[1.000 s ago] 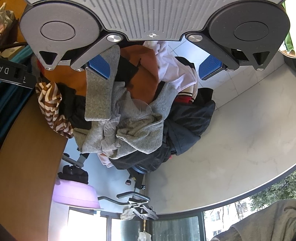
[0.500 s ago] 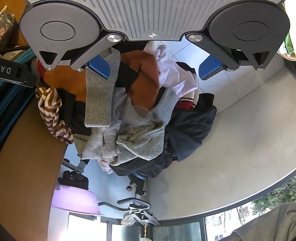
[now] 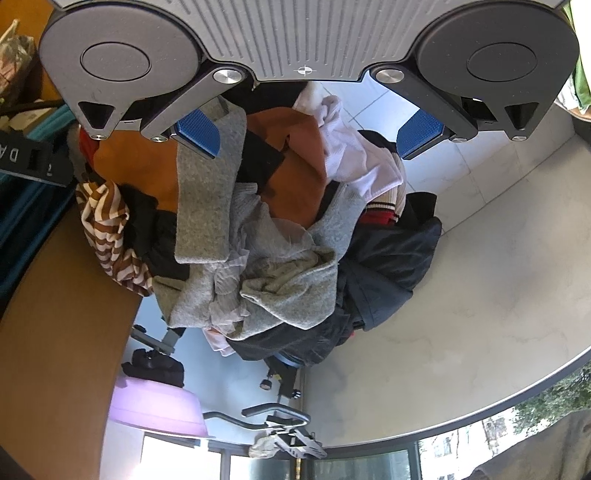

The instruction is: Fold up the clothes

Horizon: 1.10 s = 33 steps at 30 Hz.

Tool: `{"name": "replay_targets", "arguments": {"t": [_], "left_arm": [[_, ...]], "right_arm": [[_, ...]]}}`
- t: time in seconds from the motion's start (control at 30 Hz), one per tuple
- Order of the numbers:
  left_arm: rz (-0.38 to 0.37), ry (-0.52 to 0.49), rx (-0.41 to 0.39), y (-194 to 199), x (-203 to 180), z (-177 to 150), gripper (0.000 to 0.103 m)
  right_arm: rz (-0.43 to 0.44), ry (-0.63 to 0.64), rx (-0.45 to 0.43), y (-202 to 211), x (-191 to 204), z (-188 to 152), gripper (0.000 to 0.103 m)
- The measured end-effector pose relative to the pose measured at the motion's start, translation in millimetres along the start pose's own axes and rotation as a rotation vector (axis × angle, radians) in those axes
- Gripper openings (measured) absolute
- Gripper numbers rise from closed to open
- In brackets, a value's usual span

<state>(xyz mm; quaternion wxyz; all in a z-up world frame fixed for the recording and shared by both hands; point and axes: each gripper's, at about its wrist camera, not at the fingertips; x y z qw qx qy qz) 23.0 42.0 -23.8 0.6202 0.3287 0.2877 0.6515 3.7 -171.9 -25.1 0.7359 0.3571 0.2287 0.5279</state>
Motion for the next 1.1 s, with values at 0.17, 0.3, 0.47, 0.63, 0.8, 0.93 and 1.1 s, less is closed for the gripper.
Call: {"name": "replay_targets", "arguments": {"t": [0.17,0.3,0.47,0.63,0.8,0.93,1.1], "left_arm": [[-0.071,0.065,0.038,-10,17,0,0.102],[-0.139,0.143,0.065,-20,37,-2,0.102],[-0.218,0.163,0.058,-28,58,3,0.102],[-0.284,0.203,0.067,-43,78,10,0.102],[-0.339,0.229,0.032,-56,95,15,0.102],[-0.35,0.236,-0.041,-58,112,23,0.102],[-0.259,0.291,-0.029,-70,135,35,0.102]], "right_arm": [[0.021,0.005,-0.013,7,3,-1,0.103],[0.039,-0.005,-0.036,15,4,-1,0.103],[-0.085,-0.049,0.004,11,8,-2,0.103],[-0.148,-0.158,0.02,9,2,-7,0.102],[-0.162,-0.249,0.047,13,6,-16,0.102],[-0.215,-0.291,0.091,12,14,-24,0.102],[-0.282,-0.344,0.147,11,23,-33,0.102]]}}
Point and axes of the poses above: each gripper's, at about its wrist camera, not at the fingertips, and y roughly against the way its jaws point, x to its left, z to its top, and after that the axes turned 1 degree about z, right-handed
